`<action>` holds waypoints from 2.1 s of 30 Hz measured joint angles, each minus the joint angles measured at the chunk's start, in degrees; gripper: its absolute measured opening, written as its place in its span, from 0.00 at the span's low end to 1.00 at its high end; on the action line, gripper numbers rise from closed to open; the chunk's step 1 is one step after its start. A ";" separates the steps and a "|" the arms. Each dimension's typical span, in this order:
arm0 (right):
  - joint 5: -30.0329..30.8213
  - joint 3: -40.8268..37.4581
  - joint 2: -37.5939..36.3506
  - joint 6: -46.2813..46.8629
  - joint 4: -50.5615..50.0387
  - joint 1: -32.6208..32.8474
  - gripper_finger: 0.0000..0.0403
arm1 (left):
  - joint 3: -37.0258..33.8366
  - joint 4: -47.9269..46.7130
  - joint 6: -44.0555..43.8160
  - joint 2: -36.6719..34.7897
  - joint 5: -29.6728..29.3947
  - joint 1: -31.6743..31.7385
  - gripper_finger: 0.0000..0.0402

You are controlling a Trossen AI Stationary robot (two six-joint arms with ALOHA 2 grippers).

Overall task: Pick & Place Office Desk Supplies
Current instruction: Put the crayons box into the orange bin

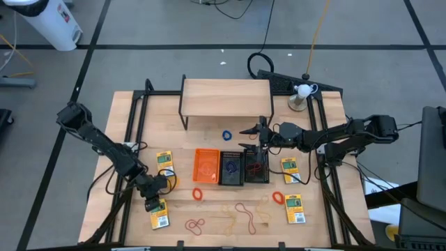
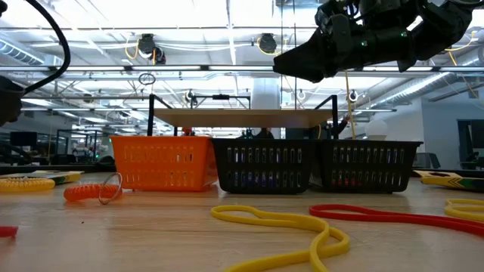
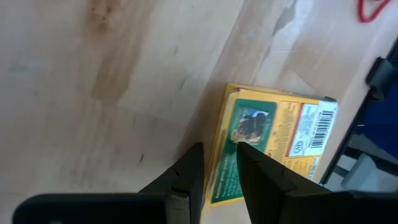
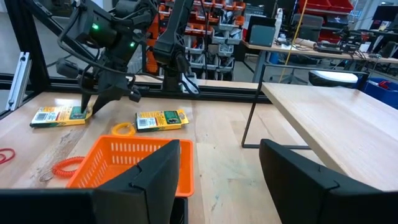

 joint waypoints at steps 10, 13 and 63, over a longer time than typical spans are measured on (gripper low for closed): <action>0.00 0.00 0.00 -0.11 0.11 0.00 0.52 | 0.00 1.04 -2.22 0.00 -0.43 0.04 0.14; 0.00 0.00 0.00 -0.13 0.11 0.00 0.52 | 0.00 1.04 -2.52 0.00 -0.48 0.04 0.03; -0.17 0.00 0.00 -1.49 3.04 -0.09 0.52 | 21.12 -12.34 43.37 -20.76 -39.36 10.96 0.00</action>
